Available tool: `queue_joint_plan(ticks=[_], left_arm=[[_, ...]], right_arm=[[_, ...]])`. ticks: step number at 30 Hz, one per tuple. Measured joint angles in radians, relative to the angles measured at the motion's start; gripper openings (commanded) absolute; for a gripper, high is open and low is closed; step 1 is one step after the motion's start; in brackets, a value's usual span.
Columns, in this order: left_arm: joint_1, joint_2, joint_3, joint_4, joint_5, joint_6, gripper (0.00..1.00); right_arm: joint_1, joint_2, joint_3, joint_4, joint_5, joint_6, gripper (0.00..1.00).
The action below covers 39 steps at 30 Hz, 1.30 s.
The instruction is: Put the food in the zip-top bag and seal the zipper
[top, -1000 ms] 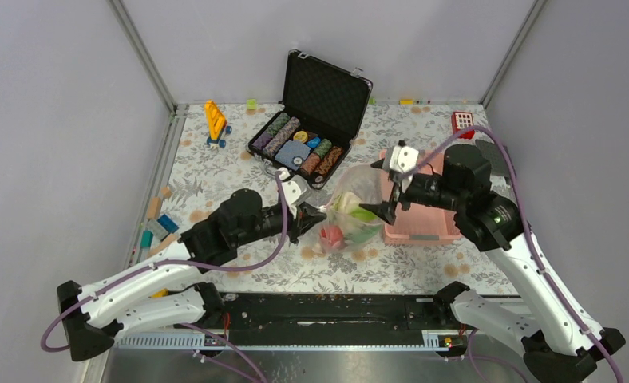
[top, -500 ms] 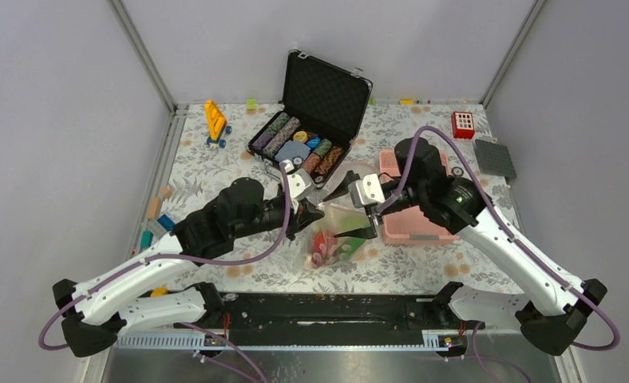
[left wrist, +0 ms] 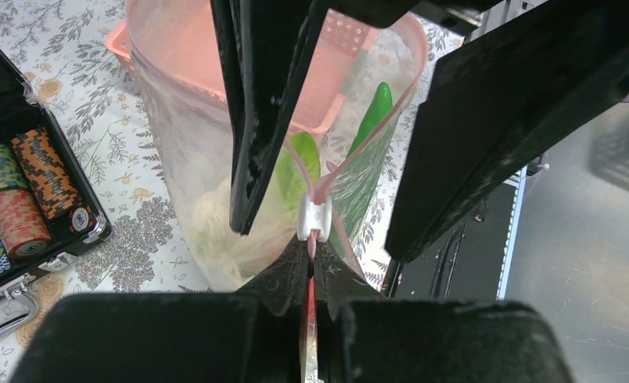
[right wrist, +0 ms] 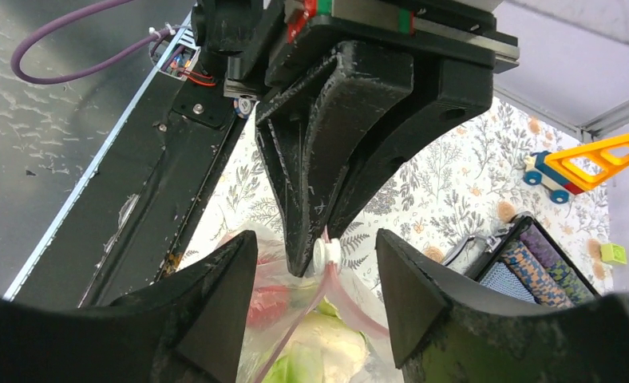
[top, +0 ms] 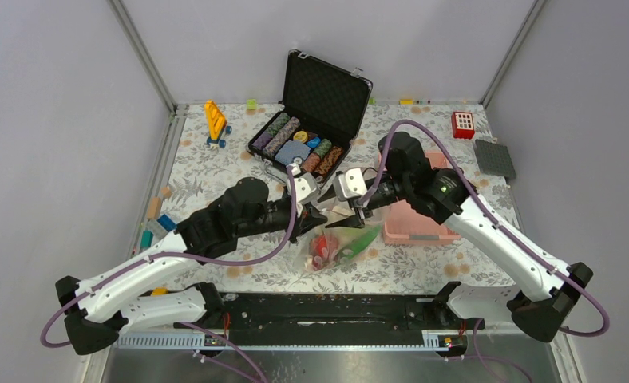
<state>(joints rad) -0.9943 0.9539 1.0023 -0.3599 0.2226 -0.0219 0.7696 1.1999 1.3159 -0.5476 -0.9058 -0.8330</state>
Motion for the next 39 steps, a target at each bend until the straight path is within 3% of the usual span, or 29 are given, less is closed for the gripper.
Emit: queue_joint_plan(ticks=[3,10,16,23,39], left_arm=[[0.000,0.000,0.000,0.002,0.001,0.000,0.00],[-0.001,0.000,0.000,0.003,-0.005,0.002,0.00],[-0.001,-0.013,-0.012,0.011,-0.026,0.002,0.00],[-0.006,-0.051,-0.054,0.054,-0.037,-0.010,0.00],[-0.010,-0.227,-0.220,0.150,-0.216,-0.133,0.00]], right_arm=[[0.003,0.023,0.006,-0.001,0.001,0.003,0.53],[0.003,0.048,0.024,-0.004,0.006,0.032,0.18],[0.006,0.048,0.035,-0.024,0.021,0.036,0.00],[0.016,0.060,0.062,-0.053,0.041,0.027,0.00],[0.029,0.084,0.108,-0.169,0.252,-0.016,0.00]])
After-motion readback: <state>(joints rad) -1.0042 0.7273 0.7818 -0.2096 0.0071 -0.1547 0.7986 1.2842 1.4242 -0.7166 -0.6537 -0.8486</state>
